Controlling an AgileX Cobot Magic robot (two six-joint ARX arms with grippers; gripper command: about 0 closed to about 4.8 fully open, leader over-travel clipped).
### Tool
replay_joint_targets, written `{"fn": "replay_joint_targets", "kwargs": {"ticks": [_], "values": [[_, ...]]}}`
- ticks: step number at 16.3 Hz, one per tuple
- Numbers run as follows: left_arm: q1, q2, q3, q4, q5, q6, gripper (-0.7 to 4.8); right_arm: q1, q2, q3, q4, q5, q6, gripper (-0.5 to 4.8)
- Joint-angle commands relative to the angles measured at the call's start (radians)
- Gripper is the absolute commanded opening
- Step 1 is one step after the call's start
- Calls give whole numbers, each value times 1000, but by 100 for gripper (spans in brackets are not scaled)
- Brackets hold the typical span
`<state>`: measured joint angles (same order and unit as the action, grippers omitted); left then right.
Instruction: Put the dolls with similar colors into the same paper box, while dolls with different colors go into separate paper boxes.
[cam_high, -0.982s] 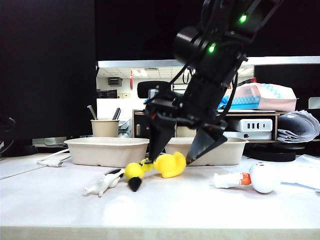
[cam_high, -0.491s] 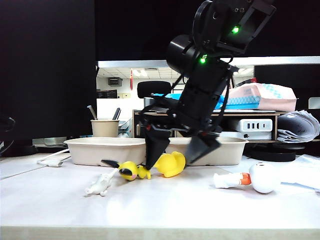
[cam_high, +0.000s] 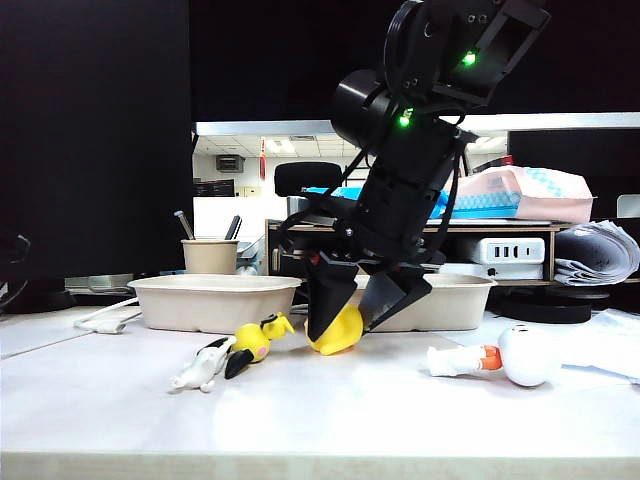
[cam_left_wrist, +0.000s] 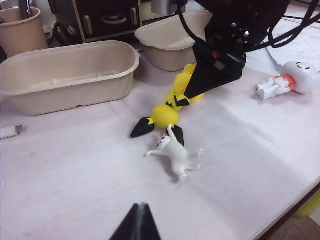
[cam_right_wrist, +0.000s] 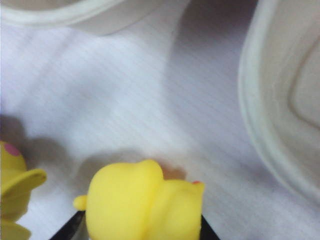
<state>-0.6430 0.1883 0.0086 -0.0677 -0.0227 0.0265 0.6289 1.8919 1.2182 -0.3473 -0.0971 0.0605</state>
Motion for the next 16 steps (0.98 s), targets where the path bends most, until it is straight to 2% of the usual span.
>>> {"fn": "replay_joint_targets", "kwargs": {"ticks": [1,5,8,11,14,15,16], "values": [[1,0,1,9,0,0,-5,-1,-1,1,-38,14,2,197],[1,0,1,9,0,0,-5,-1,-1,52,-45,6,33,198],[1,0,1,9,0,0,-5,1,-1,138,-48,-87,64,198],[1,0,1,9,0,0,-5,30,7,227,21,-157,65,202],[2,0,1,9,0,0,-5,43,83,327,105,-143,67,202],[2,0,1,9,0,0,-5,42,126,383,89,-146,68,208],[2,0,1,9,1,0,-5,40,150,424,62,-145,70,267]]}}
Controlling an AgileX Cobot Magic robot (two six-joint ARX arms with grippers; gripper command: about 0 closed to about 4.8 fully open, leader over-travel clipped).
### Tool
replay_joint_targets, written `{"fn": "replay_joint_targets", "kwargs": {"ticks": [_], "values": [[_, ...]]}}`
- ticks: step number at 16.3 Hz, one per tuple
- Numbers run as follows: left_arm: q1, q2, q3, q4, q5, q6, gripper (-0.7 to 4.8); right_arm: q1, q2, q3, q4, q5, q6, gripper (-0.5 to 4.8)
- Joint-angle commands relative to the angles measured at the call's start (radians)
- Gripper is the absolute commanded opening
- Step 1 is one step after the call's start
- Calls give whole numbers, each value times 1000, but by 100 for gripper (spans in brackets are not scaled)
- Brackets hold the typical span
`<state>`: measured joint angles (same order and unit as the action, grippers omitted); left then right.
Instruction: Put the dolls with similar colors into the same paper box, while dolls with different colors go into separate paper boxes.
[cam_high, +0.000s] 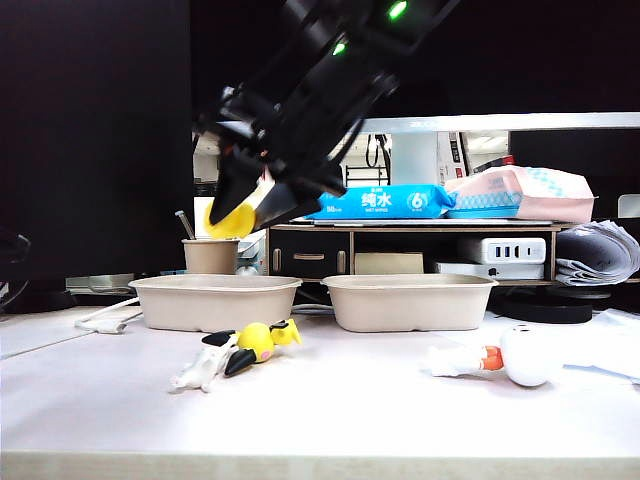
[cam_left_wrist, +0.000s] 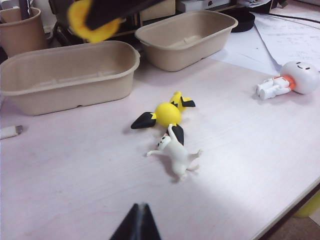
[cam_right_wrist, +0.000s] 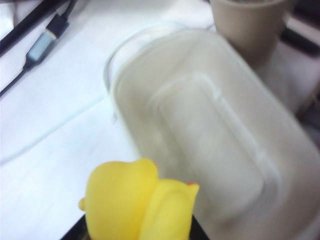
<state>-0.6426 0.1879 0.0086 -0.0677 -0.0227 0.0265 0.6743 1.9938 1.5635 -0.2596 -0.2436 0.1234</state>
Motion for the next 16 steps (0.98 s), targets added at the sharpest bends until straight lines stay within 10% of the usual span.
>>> {"fn": "replay_joint_targets", "kwargs": {"ticks": [1,16], "values": [[2,0,1,9,0,0,-5,-7,63,121,-66,7,8,370],[2,0,1,9,0,0,-5,81,51,156,-720,89,-215,378]]}}
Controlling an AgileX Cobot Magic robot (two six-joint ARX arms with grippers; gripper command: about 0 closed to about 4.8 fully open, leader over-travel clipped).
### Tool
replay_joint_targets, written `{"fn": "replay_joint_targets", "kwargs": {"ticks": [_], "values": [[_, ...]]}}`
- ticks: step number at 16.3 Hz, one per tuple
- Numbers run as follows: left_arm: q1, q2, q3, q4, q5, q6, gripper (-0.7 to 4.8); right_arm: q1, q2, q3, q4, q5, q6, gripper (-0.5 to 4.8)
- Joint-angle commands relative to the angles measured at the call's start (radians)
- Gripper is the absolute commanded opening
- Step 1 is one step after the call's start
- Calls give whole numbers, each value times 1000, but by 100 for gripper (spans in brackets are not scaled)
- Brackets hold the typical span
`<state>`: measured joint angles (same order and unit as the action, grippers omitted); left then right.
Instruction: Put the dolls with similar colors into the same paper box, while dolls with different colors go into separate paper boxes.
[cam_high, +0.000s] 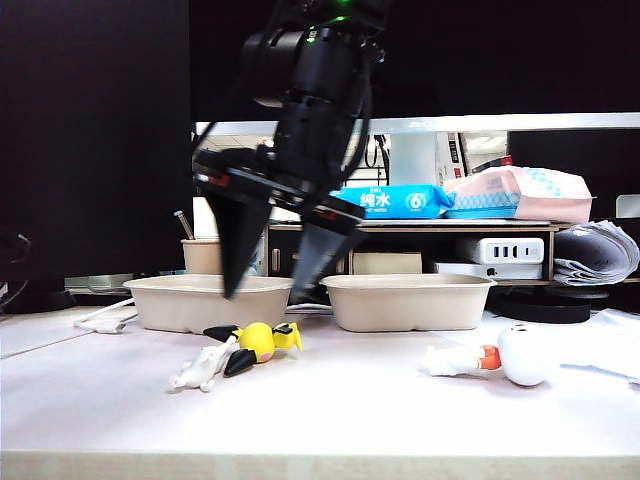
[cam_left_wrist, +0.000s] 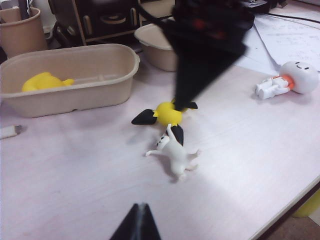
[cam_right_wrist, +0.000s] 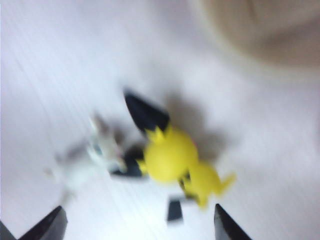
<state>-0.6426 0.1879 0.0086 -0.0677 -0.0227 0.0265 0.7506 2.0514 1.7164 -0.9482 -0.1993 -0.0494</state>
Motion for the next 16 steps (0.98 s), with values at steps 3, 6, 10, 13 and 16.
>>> {"fn": "replay_joint_targets", "kwargs": {"ticks": [3,6,10,13,16], "values": [[2,0,1,9,0,0,-5,2,-5,3,-31,45,-82,378],[2,0,1,9,0,0,-5,2,7,4,-12,43,-94,378],[2,0,1,9,0,0,-5,3,44,4,0,44,-130,378],[2,0,1,9,0,0,-5,2,47,4,26,44,-131,377],[2,0,1,9,0,0,-5,0,56,4,37,42,-158,377]]}}
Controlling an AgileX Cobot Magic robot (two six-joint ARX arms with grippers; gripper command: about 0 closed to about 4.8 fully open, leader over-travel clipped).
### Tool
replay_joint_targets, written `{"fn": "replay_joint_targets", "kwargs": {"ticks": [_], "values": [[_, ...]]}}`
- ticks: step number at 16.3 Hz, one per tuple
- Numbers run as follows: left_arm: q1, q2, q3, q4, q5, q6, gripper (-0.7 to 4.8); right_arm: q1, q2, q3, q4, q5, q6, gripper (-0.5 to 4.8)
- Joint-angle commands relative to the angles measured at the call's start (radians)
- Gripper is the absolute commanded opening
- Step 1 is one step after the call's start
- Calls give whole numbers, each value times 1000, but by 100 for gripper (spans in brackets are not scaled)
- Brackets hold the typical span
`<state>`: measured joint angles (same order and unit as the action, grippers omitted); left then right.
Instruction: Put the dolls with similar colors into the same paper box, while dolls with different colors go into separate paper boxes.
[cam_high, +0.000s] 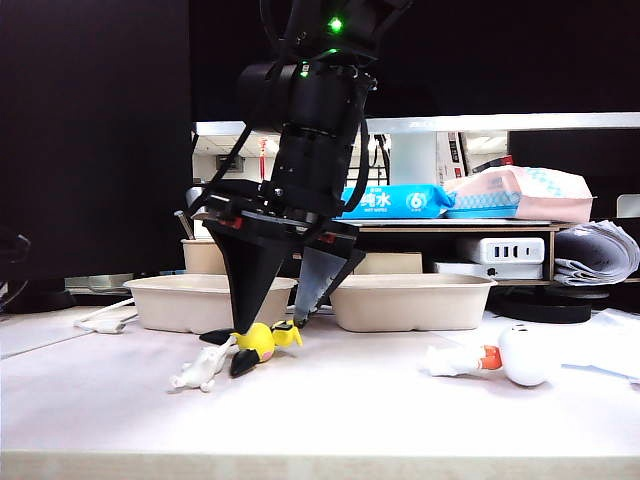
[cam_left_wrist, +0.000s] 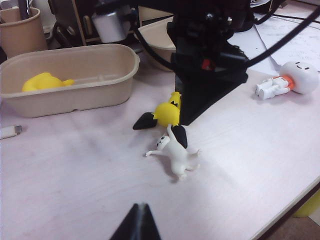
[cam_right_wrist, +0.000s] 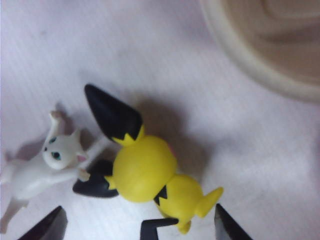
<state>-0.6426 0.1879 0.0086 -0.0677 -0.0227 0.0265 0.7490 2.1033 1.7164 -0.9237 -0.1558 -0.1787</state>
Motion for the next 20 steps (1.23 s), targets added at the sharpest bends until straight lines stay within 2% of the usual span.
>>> {"fn": "replay_joint_targets", "kwargs": {"ticks": [1,2,3,4,5,8,9,10,13,18,19,20], "values": [[2,0,1,9,0,0,-5,2,8,4,13,-1,-40,377],[2,0,1,9,0,0,-5,3,13,4,17,0,-40,377],[2,0,1,9,0,0,-5,3,18,4,16,2,-39,350],[2,0,1,9,0,0,-5,3,24,4,17,5,-38,286],[2,0,1,9,0,0,-5,3,26,4,17,5,-39,261],[2,0,1,9,0,0,-5,3,30,4,41,8,-35,258],[2,0,1,9,0,0,-5,3,30,4,56,8,-34,201],[2,0,1,9,0,0,-5,3,30,4,65,3,-31,193],[2,0,1,9,0,0,-5,3,30,5,58,1,-31,234],[2,0,1,9,0,0,-5,3,29,5,67,-3,44,236],[2,0,1,9,0,0,-5,4,30,5,69,-4,56,259],[2,0,1,9,0,0,-5,4,30,5,69,-3,82,318]]}}
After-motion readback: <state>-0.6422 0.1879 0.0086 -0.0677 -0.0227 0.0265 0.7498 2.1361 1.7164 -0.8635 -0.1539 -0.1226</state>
